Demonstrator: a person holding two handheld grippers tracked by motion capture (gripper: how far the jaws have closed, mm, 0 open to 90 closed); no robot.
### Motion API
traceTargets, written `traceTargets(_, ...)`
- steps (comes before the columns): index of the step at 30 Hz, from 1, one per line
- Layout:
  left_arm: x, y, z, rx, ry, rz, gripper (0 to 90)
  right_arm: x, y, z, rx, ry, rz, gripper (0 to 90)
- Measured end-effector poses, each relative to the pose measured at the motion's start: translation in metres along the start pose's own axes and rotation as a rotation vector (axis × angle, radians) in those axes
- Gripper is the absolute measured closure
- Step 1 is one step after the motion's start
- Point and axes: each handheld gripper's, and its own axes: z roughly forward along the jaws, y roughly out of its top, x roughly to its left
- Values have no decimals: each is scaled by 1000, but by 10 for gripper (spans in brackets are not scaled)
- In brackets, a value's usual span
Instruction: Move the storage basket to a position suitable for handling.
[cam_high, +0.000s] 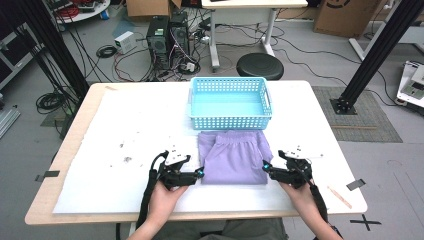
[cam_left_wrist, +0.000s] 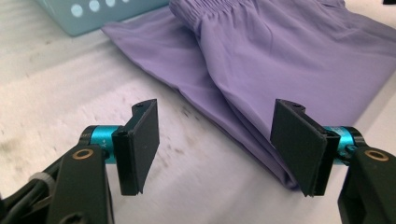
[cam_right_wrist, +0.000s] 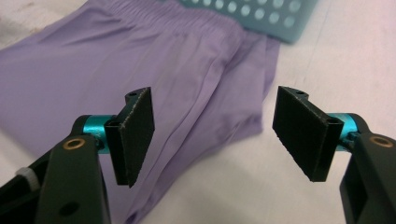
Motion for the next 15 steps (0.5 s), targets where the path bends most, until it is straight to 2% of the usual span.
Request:
traceTargets(2, -4, -2, -2, 2, 7, -6, 327, 5, -5, -4, 21, 12, 9, 298)
traceTargets(5, -10, -6, -1, 23, -4, -14, 328, 11, -11, -6, 48, 35, 31, 298)
traceTargets(8, -15, -6, 1, 51, 9, 6, 333, 18, -15, -3, 87, 30, 20, 300)
traceTargets(9, -16, -6, 2, 60, -1, -9, 333, 18, -15, -3, 87, 30, 20, 300)
traceTargets(10, -17, -5, 6, 83, -16, -37, 337, 18, -16, 1, 125, 45, 29, 301)
traceTargets(12, -18, -4, 7, 95, -24, -35, 346, 18, -16, 3, 143, 57, 44, 302)
traceTargets(13, -20, -4, 8, 106, -39, -36, 364, 18, -17, 5, 165, 65, 52, 309)
traceTargets(14, -23, -3, 11, 120, -42, -28, 369, 18, -17, 6, 187, 82, 65, 383)
traceTargets(15, -23, -3, 11, 120, -42, -28, 381, 17, -17, 6, 184, 81, 67, 405)
